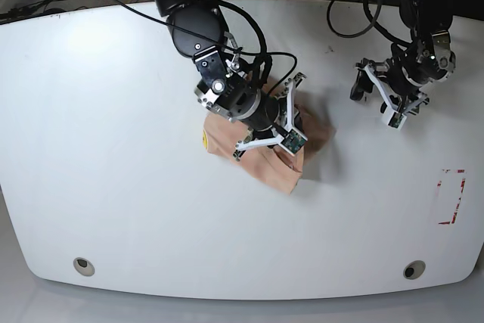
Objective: Fold the T-shirt properly
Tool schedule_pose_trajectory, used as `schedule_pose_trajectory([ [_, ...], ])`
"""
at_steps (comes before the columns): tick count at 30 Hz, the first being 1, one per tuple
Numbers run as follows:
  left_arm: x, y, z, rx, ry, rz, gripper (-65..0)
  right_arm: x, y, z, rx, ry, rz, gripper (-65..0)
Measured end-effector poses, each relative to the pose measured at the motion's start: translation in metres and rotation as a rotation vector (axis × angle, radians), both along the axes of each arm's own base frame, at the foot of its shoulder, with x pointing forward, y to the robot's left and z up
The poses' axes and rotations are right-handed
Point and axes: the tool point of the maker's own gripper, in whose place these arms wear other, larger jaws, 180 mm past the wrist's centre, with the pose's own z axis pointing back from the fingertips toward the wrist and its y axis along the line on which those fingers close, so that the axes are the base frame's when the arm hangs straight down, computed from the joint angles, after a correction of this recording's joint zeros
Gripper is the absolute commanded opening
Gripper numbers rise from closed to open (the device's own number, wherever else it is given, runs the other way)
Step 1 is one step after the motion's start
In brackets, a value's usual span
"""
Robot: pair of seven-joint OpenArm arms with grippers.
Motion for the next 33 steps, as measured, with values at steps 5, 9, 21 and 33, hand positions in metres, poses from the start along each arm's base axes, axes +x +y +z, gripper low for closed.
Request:
schedule_pose_trajectory([
  [5, -0.002, -0.001, -0.002, -0.002, 0.007, -0.002, -20.6, 0.021, 0.020, 0.016, 0.068, 0.009, 0.033, -59.5],
  [9, -0.008, 0.000, -0.005, -0.001, 0.016, -0.001, -20.6, 0.042, 0.033, 0.017, 0.133, 0.060, 0.056, -59.5],
  [21, -0.003, -0.026, 0.021, 0.033, -0.056, -0.095, -19.9, 0.048, 0.034, 0.012, 0.265, 0.167, 0.058, -28.4],
  [33, 0.010, -0.128, 0.052, -0.011, -0.165, -0.392, -20.3, 0.059, -0.083, 0.004, 0.294, 0.149, -0.157, -42.0],
])
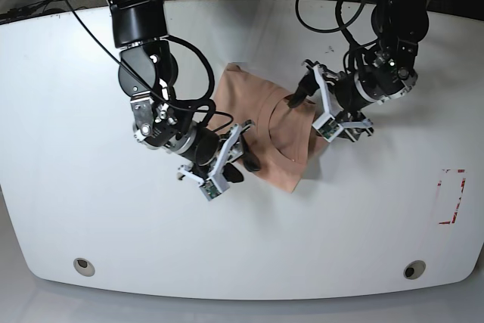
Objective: Fold the T-shirt properly
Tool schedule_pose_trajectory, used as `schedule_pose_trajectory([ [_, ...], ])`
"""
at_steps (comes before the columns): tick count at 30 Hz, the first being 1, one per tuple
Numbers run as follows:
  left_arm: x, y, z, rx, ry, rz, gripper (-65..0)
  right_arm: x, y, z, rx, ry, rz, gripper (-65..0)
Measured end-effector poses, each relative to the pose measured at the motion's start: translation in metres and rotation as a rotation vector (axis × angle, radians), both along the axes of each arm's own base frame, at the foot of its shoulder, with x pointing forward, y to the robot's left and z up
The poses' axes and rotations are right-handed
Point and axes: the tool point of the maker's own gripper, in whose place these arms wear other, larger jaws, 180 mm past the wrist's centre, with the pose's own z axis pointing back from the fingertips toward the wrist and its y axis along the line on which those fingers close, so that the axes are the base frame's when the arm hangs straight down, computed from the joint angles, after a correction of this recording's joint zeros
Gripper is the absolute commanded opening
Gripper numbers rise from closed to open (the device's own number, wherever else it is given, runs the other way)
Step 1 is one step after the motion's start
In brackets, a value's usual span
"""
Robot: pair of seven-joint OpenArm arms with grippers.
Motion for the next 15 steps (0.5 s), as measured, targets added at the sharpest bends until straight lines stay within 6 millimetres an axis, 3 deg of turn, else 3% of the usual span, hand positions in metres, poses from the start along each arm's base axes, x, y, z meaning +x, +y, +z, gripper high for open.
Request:
schedule_pose_trajectory([
  [3, 0.001, -0.030, 0.006, -0.031, -0.011, -0.067, -20.1, 0.003, -0.030, -0.017, -0.027, 0.036, -0.055, -42.3],
  [5, 0.007, -0.042, 0.008, -0.060, -0.013, -0.071, -20.0, 0.003, -0.041, -0.038, -0.051, 0.091, -0.078, -42.5],
  [7, 0.022, -0.046, 0.004, -0.046, -0.017, -0.050, -20.0, 0.003, -0.052, -0.062, -0.079, 0.150, -0.098, -42.5],
  [12, 0.046, -0.045, -0.021, 0.032, 0.036, -0.007, -19.9, 0.014, -0.061, -0.087, -0.028, 0.163, -0.156, -42.5],
  [15, 0.060, -0.049, -0.021, 0.022, 0.041, -0.006, -19.9, 0.017, -0.071, -0.102, -0.039, 0.179, -0.181, -42.5],
])
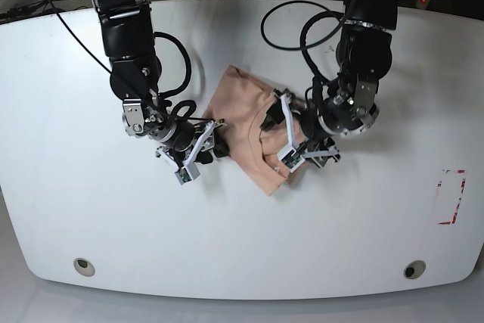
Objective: Fold the T-shirt properly
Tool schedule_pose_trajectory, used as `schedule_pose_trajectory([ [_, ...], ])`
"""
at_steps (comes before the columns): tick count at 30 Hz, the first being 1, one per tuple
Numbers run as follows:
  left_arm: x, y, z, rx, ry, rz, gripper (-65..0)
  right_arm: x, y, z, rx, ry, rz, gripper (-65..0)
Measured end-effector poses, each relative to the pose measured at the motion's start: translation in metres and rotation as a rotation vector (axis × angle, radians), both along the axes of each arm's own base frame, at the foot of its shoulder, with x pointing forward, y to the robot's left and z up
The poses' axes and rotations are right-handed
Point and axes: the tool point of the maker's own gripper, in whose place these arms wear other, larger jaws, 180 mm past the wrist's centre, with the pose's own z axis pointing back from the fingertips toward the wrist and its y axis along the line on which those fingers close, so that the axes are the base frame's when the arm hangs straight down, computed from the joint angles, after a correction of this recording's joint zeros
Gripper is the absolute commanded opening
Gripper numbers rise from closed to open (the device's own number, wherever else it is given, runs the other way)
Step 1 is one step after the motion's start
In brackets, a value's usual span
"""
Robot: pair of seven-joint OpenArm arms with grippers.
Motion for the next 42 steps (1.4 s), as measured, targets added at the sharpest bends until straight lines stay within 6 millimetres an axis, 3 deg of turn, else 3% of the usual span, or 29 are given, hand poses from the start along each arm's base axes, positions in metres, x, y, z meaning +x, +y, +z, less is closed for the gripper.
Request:
schedule_pose_trajectory([
  [8, 0.034, 0.020, -0.010, 0.042, 0.040, 0.033, -20.3, 0.006, -0.009, 0.005, -0.025, -0.019, -0.005, -42.5],
  [14, 0.047, 0.045, 0.038, 0.099, -0.118, 0.030, -20.0, 0.003, -0.016, 0.034, -0.112, -0.062, 0.044, -42.5],
  [17, 0.047, 0.053, 0.072, 0.093, -0.229, 0.039, -20.0, -0.003, -0.007, 0.055, -0.127, -0.107, 0.085, -42.5],
  [19, 0.039, 0.058, 0.077, 0.091, -0.247, 0.053, -20.0, -0.015, -0.001, 0.059, -0.148, -0.098, 0.111, -42.5],
  [23, 0.014, 0.064, 0.066, 0.110, -0.224, 0.059, -20.0, -0.037, 0.007, 0.074, -0.186, -0.117, 0.157, -42.5],
  [27, -0.012, 0.049, 0.047, 0.080, -0.172, 0.037, -20.0, -0.050, 0.014, 0.079, -0.180, -0.125, 0.174, -42.5],
  [33, -0.044, 0.007, 0.020, 0.016, -0.079, -0.029, -20.0, -0.053, 0.009, 0.053, -0.158, -0.068, 0.152, -42.5],
  [39, -0.056, -0.030, -0.002, -0.057, 0.015, -0.055, -20.0, -0.038, -0.002, 0.021, -0.102, -0.030, 0.096, -42.5],
  [42, -0.057, -0.036, -0.021, -0.063, 0.080, -0.049, -20.3, -0.030, -0.007, 0.008, -0.075, -0.009, 0.081, -42.5],
])
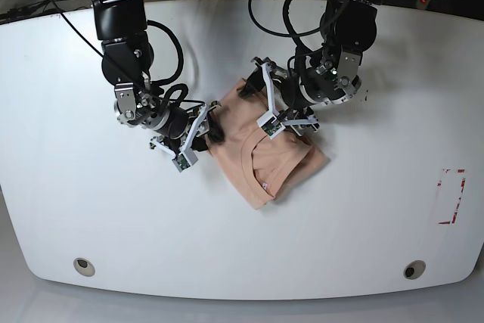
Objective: Fold the T-shirt properly
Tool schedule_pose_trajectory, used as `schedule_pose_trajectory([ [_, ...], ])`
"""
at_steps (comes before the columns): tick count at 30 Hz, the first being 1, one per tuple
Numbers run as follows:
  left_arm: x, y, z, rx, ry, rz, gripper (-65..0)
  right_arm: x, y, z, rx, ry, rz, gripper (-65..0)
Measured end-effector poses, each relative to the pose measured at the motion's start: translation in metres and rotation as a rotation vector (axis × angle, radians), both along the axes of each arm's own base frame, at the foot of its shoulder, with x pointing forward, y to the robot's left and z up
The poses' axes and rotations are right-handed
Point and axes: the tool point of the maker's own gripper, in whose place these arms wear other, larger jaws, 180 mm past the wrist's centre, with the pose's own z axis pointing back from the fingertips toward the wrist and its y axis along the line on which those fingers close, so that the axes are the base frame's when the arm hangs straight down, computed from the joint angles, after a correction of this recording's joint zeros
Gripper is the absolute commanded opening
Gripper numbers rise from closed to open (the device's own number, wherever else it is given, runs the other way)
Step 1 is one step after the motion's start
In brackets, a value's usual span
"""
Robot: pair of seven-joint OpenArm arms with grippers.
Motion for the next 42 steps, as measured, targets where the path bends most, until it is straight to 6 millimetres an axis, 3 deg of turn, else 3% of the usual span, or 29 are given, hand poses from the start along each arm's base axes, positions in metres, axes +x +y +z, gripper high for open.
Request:
schedule_pose_trajectory([
  [3, 0.007, 0.004, -0.010, 0.014, 0.029, 0.006, -20.0, 0.000, 0.001, -0.003, 0.014, -0.001, 0.023, -42.6],
  [7, 0.018, 0.027, -0.018, 0.046, 0.039, 0.032, -20.0, -0.003, 0.002, -0.004, 0.024, 0.006, 0.026, -42.6],
  [13, 0.028, 0.080, -0.029, 0.144, 0.048, 0.088, -19.9, -0.023, 0.011, -0.003, 0.004, 0.025, 0.048, -42.6],
  [22, 0.052, 0.135, 0.008, 0.216, -0.069, 0.161, -19.9, -0.059, 0.078, 0.007, 0.054, 0.091, 0.135, -42.6],
  [25, 0.057, 0.145, 0.027, 0.231, -0.124, 0.180, -19.9, -0.059, 0.085, 0.015, 0.055, 0.081, 0.149, -42.6],
  [29, 0.064, 0.147, 0.055, 0.223, -0.206, 0.197, -19.9, -0.052, 0.080, 0.037, 0.041, 0.012, 0.154, -42.5],
  [32, 0.058, 0.140, 0.065, 0.206, -0.243, 0.187, -19.9, -0.045, 0.071, 0.051, 0.022, -0.040, 0.153, -42.5],
  [36, 0.042, 0.124, 0.054, 0.176, -0.205, 0.184, -19.9, -0.046, 0.057, 0.048, -0.023, -0.037, 0.164, -42.5],
  [42, 0.031, 0.079, 0.049, 0.040, -0.164, 0.204, -18.9, -0.026, 0.005, 0.053, -0.043, -0.050, 0.015, -42.5],
])
